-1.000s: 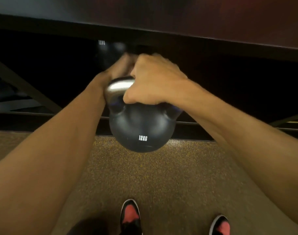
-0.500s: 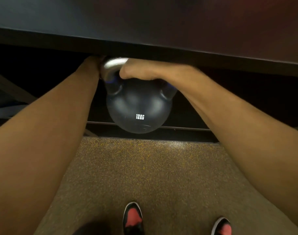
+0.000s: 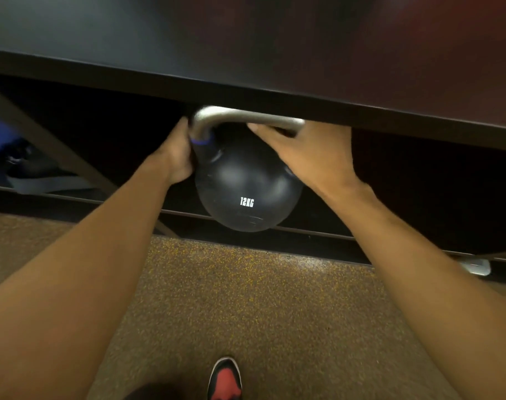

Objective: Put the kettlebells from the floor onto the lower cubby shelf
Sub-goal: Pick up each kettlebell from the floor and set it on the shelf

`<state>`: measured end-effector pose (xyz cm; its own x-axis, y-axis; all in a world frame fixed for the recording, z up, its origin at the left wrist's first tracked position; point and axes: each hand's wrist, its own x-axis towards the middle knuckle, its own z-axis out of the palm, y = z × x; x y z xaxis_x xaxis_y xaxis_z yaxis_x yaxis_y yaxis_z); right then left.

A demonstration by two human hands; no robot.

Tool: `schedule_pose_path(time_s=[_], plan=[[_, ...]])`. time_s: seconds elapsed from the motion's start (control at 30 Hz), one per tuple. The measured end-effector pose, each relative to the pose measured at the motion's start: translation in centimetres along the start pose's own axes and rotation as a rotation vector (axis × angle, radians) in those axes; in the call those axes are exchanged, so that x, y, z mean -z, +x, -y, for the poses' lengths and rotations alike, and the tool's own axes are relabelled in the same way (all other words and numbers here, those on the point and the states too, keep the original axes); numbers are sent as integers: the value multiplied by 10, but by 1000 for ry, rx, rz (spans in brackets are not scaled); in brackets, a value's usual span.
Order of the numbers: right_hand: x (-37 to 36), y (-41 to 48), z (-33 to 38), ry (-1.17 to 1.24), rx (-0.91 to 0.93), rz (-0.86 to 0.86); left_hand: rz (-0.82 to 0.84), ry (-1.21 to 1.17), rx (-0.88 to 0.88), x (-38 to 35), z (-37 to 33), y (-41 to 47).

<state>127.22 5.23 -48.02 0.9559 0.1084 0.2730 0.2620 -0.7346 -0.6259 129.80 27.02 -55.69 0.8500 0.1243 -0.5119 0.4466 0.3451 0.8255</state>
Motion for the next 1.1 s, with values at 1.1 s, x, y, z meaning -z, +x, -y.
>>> schedule_pose_path(time_s=[1.1], plan=[[-87,-51,-41,605,-397,-73,-290,448,-429,-1,56,-48]])
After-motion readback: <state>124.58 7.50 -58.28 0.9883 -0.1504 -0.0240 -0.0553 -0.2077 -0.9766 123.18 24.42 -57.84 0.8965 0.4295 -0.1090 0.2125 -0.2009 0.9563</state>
